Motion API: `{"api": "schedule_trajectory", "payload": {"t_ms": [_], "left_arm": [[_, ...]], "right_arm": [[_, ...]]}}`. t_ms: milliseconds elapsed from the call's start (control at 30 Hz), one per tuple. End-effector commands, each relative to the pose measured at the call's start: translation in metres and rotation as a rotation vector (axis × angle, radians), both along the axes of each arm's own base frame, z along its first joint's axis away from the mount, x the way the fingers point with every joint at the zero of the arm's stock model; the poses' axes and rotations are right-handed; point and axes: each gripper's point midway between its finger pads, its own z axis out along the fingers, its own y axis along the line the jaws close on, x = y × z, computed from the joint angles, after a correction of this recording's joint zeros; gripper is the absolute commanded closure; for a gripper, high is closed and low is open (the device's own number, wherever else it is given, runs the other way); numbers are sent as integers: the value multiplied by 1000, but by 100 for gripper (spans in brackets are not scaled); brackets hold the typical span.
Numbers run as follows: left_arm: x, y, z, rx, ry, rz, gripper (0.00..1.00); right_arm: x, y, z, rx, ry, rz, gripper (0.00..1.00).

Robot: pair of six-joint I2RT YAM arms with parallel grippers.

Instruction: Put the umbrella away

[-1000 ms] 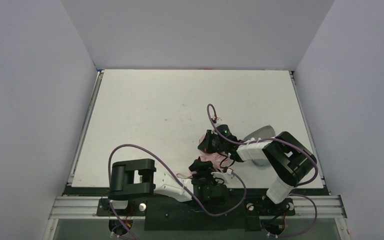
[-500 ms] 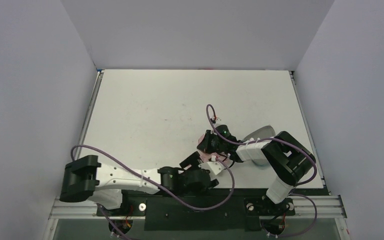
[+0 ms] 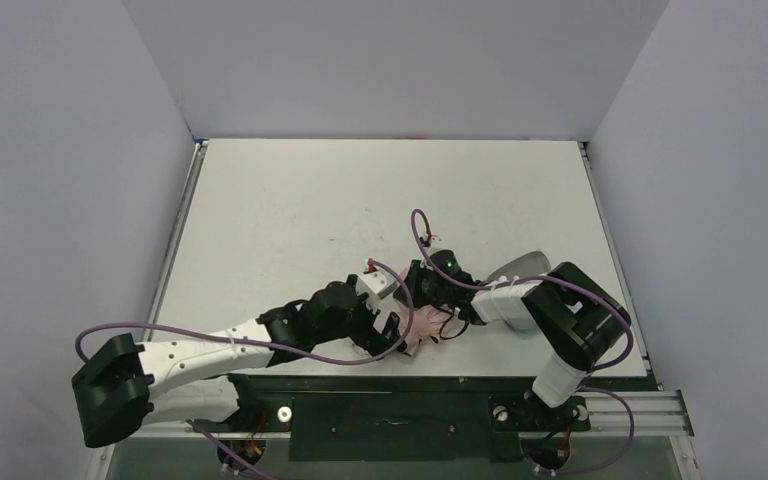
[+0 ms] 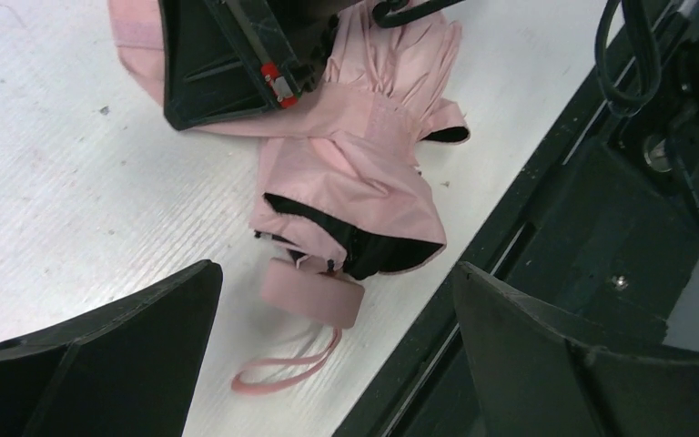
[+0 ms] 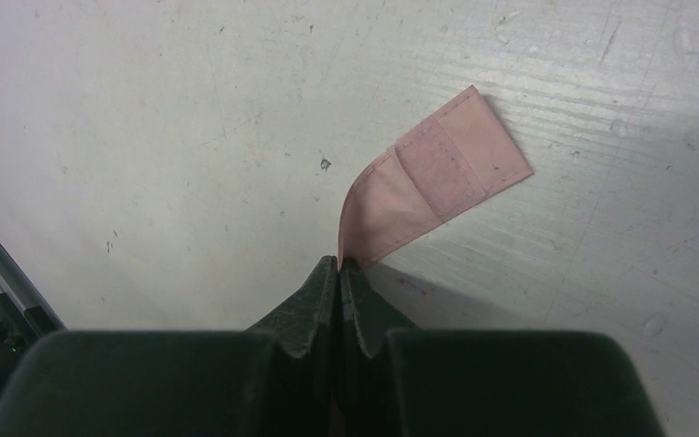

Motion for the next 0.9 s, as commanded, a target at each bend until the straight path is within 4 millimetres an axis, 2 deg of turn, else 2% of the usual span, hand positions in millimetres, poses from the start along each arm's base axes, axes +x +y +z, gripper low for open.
{"api": "schedule_trajectory", "payload": {"t_ms": [0,133,167,333,433,467,600,667,700,733,767,800,833,867], "left_arm": [[1,-31,22,-184,53,-86,3],[13,-40,10,-177,81,-87,3],[17,-40,2,-161,92,-81,3],[18,-42,-34,-100,142,-94,3],[19,-46,-44,-111,143,-96,0],[18,-44,-52,-99,151,-91,6],[23,-45,-60,-105,135,-78,23],[25,-44,-63,-104,121,-69,35],[27,-45,-62,-117,106,-64,45],[28,-44,-62,-128,95,-62,50],[26,-41,-67,-124,94,-55,61],[28,-42,-64,-142,80,-55,67],[27,-39,-67,-139,78,-52,82],[27,-41,-65,-149,68,-53,89]], "right_arm": [[-39,-29,-53,-174,150,32,100],[-40,-29,-53,-173,152,35,100],[-40,-29,-53,-173,152,36,100],[-40,-29,-53,-171,154,39,100],[-40,-28,-52,-165,152,39,100],[-39,-28,-51,-163,152,39,100],[-39,-27,-50,-160,150,41,100],[-39,-27,-50,-161,149,42,100],[-40,-28,-50,-160,151,41,100],[-39,-27,-49,-158,148,40,100],[-40,-28,-50,-160,150,42,100],[-40,-28,-50,-157,149,40,100],[-40,-28,-50,-157,150,41,100],[-39,-27,-49,-154,148,41,100]]}}
